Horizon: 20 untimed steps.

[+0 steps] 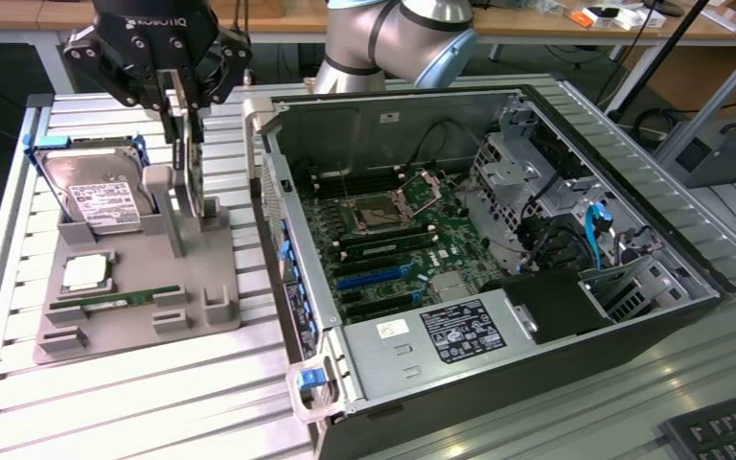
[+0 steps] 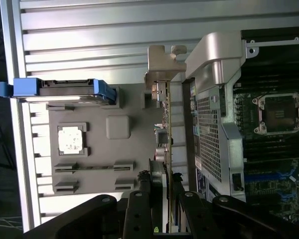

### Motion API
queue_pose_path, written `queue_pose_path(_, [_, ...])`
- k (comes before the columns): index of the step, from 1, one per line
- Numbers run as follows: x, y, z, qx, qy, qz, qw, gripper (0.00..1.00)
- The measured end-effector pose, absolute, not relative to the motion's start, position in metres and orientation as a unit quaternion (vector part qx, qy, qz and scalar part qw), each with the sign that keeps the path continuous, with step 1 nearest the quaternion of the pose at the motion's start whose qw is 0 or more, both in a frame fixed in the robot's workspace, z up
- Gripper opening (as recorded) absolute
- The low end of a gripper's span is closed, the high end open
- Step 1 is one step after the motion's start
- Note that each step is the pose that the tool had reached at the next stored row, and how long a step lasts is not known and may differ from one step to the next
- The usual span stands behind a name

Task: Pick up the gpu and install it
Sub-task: 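Pick up the gpu and move the gpu toward the slot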

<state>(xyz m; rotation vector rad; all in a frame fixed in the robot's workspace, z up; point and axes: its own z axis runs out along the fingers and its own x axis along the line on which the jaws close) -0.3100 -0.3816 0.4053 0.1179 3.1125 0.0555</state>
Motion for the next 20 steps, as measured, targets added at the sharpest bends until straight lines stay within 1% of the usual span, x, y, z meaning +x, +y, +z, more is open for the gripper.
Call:
queue_pose_path(14, [-0.310,-0.382,0.415,0.038,0.999,0.018,0.013,0.27])
queue_pose_path(20, [-0.310,-0.382,0.426,0.038,0.999,0.018,0.013,0.27])
